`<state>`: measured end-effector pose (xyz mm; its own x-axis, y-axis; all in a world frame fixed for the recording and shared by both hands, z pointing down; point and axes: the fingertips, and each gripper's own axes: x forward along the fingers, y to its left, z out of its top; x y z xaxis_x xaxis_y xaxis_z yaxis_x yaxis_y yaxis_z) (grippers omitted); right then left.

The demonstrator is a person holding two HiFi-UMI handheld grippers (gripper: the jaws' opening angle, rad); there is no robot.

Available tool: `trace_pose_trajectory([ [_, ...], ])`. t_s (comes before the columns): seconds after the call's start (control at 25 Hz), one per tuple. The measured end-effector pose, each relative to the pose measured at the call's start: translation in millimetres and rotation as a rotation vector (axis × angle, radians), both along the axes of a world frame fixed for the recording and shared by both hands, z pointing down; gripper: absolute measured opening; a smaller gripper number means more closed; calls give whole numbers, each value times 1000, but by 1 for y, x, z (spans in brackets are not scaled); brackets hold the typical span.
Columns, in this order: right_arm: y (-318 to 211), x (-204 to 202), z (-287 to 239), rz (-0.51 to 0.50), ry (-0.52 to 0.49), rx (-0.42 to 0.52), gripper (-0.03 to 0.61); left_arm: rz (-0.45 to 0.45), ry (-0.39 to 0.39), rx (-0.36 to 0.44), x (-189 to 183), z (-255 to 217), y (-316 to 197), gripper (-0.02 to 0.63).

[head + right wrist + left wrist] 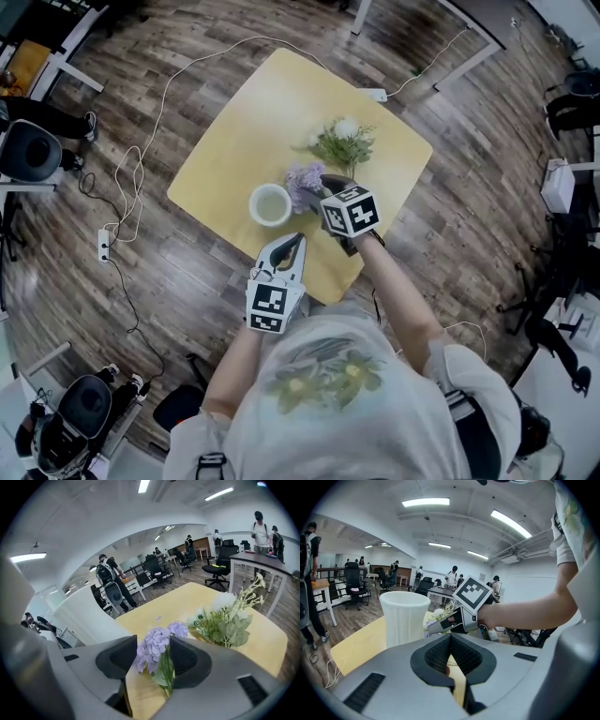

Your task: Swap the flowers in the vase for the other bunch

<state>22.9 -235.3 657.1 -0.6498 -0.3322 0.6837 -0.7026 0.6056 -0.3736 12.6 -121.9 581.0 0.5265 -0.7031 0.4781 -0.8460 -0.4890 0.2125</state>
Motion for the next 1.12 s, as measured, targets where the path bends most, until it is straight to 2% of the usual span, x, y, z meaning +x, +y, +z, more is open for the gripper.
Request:
trace_pose_trajectory([
  [0.4, -15, 33, -30, 95, -69, 12, 201, 76, 8, -6, 18, -6, -11, 18],
  [0.6, -39, 72, -38, 207, -71, 59, 207, 106, 16, -4, 38, -10, -17, 18],
  [0.72, -50, 92, -35, 277, -71, 53, 215, 117, 28, -21, 47, -10, -18, 18],
  [1.12, -91, 132, -15, 395, -50, 18, 232, 132, 61, -58, 74, -12, -28, 18],
])
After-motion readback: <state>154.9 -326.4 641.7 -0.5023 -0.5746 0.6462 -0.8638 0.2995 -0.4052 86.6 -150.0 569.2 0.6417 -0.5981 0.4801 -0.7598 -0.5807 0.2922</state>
